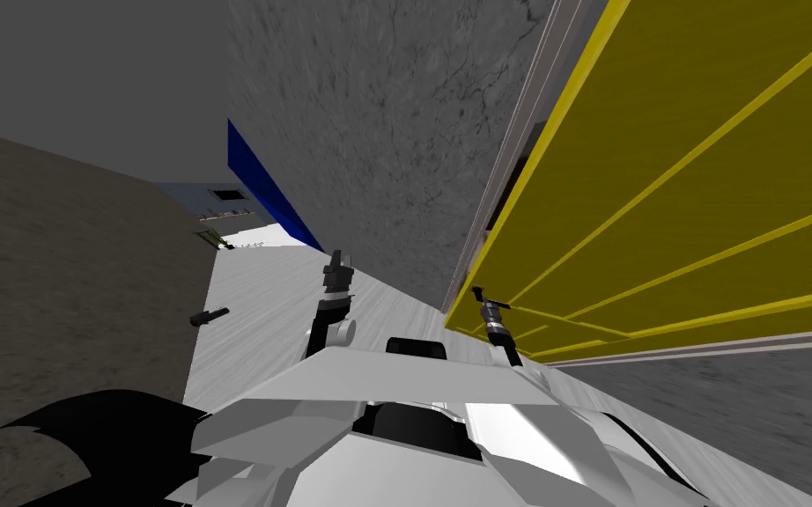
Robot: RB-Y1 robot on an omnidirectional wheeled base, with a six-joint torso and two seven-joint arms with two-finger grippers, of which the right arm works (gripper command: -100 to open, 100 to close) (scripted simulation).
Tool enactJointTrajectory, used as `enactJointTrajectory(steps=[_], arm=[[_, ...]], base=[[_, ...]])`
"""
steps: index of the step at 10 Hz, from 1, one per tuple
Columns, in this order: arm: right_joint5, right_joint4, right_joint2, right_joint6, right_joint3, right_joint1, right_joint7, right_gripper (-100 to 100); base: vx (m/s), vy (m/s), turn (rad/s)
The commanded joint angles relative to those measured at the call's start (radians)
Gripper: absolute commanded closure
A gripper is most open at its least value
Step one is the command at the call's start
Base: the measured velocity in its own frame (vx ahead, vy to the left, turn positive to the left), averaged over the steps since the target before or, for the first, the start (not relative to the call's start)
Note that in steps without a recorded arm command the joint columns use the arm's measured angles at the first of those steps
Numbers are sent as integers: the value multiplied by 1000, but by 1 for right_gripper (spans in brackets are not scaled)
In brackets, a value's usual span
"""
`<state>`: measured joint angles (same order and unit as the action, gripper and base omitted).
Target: Pull the door open
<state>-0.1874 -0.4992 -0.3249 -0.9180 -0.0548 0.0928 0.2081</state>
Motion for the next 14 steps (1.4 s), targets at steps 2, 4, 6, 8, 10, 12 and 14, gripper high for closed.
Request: enactJointTrajectory(steps=[2, 4, 6, 8, 10, 12, 14], arm=[[6, -8, -5, 0, 8, -6, 9, 100], [22, -13, -19, -17, 36, -22, 38, 100], [37, -20, -35, -36, 62, -35, 66, 100], [51, -26, -50, -53, 86, -47, 92, 100], [53, -23, -51, -53, 89, -46, 94, 100], [68, -20, -77, -101, 119, -77, 131, 100], [77, -20, -97, -135, 137, -98, 157, 100]], base=[[-147, -19, 46], [-220, -34, 97], [-236, -64, 117], [-246, -49, 85], [-183, -58, 62], [-216, -69, 172], [-237, -61, 117]])
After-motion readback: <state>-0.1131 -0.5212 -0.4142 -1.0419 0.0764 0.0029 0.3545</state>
